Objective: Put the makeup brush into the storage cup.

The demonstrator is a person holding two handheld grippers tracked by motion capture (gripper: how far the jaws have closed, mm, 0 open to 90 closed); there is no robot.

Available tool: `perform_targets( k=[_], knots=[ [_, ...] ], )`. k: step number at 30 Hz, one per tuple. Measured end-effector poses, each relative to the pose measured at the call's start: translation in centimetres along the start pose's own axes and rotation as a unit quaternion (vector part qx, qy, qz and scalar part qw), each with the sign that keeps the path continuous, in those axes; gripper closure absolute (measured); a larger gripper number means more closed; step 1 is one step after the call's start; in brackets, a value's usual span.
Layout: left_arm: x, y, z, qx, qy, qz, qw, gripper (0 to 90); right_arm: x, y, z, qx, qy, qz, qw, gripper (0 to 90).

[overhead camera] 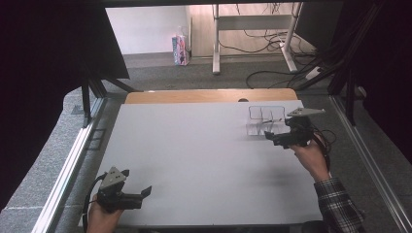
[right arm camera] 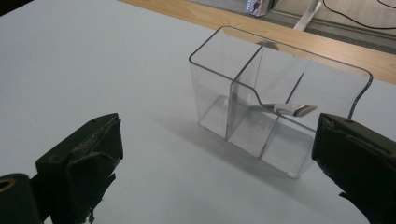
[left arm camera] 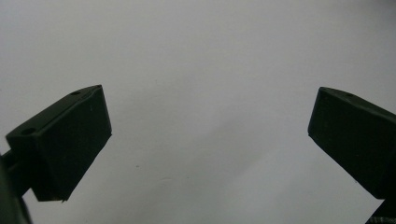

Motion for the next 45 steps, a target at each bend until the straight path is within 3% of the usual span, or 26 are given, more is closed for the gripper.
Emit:
perform_targets(
  k=[45],
  knots=[
    [0.1,0.1,0.0,-0.002,0.0,-0.002,1.0,0.0,1.0,-4.5,4.1,0.02,0.023,0.023,0.9993,0.0]
  ],
)
Point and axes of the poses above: each handheld gripper's, and its own axes: x roughly backward along the jaws, y roughly out of its top, z roughly to its left, the point moved 5 cm from there along -x, roughly forward along the jaws, and after that the axes turned 5 degrees about z, right-handed, at the moved point
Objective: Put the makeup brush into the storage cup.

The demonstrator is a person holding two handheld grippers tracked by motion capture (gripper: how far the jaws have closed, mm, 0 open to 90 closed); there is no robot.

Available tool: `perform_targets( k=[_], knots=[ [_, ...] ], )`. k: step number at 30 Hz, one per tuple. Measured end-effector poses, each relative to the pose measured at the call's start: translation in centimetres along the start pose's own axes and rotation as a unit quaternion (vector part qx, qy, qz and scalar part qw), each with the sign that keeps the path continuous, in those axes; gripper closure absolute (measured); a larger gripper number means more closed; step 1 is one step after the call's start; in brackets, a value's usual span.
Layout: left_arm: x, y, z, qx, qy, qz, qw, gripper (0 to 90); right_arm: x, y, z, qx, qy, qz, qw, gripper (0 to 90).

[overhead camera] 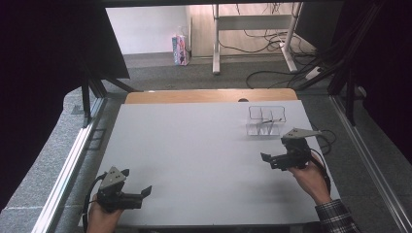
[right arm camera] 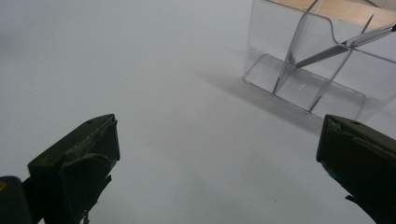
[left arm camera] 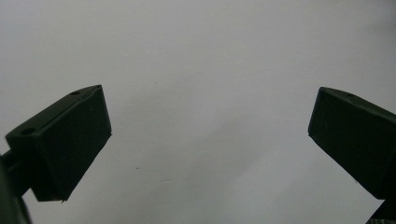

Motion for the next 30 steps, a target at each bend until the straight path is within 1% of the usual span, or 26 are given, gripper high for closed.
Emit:
perform_targets(
  k=[10,20,30],
  knots=[
    [0.0,0.0,0.0,0.001,0.0,-0.001,1.0,0.0,-0.4,-1.0,0.6,0.009,0.0,0.014,0.9999,0.0],
    [0.0,0.0,0.0,0.001,-0.001,-0.001,1.0,0.0,-0.4,-1.8,1.1,0.014,-0.003,0.024,0.9996,0.0],
    [0.0,0.0,0.0,0.002,-0.001,-0.001,1.0,0.0,0.2,-2.2,1.6,0.015,-0.005,0.02,0.9997,0.0]
  ],
)
Point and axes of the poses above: each handheld gripper's, and its own axes: x roughly backward along the jaws, y roughly out of its top, z roughly to its left, the point moved 5 cm from there along -x, roughly forward along the jaws, and after that the axes turned 5 degrees about z, right-handed, at the moved point
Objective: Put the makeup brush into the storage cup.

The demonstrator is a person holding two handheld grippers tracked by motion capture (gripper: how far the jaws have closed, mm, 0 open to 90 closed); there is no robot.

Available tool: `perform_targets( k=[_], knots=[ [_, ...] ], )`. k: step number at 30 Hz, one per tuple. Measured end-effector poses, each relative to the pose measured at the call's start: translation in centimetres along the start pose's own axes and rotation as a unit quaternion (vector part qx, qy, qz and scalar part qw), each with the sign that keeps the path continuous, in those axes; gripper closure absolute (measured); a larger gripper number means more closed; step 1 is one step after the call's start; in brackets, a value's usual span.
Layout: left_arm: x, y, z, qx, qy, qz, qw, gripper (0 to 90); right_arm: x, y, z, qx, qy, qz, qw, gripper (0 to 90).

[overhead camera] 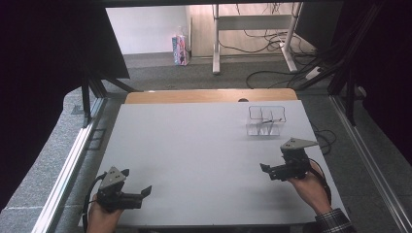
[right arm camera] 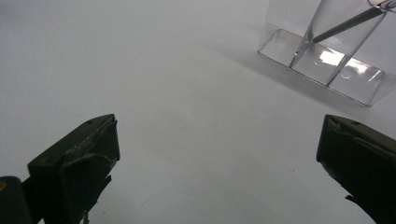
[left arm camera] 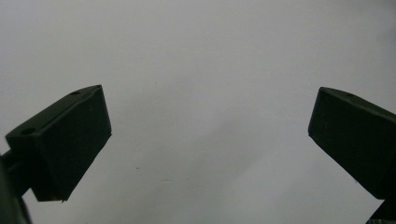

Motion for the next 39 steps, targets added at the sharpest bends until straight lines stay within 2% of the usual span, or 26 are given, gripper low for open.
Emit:
perform_targets(
  k=[39],
  knots=[
    [-0.1,0.0,0.0,0.001,-0.002,0.001,1.0,0.0,1.9,-2.3,1.7,0.005,-0.01,0.01,0.9999,0.0]
  ],
)
Point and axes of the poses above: each handheld gripper's, and its own axes: x roughly backward along the jaws, y roughly out of its top, z roughly to its left, the point moved 5 cm from there along -x, roughly forward along the jaws, and after that the axes turned 5 degrees about z, right-handed, at the moved point
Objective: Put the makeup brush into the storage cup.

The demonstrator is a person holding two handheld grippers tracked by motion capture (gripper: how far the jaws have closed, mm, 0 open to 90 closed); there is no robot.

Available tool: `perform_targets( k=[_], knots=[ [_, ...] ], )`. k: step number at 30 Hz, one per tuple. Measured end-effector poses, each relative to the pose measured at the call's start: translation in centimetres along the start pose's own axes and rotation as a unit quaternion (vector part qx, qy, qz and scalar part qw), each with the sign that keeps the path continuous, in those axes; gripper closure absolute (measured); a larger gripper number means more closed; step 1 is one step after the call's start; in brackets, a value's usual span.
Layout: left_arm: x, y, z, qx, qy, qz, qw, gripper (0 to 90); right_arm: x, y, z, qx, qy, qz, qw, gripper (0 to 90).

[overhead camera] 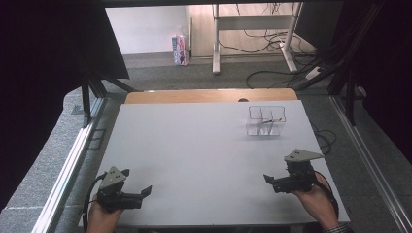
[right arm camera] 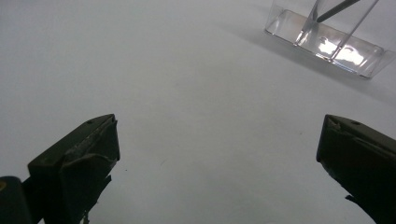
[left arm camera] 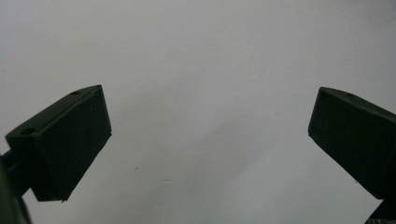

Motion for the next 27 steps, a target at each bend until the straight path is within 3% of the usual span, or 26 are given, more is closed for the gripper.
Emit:
perform_targets(
  k=[27],
  knots=[
    [0.0,0.0,0.0,0.0,-0.001,0.0,1.0,0.0,1.2,-1.6,0.9,0.003,-0.009,0.012,0.9999,0.0]
  ],
)
Point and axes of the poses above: each handheld gripper's, and its own axes: x roughly backward along the jaws, y roughly out of its top, z roughly to its left, the point moved 5 cm from there along -x, roughly forward along the jaws, and after that the axes turned 5 degrees about z, right-handed, at the moved point
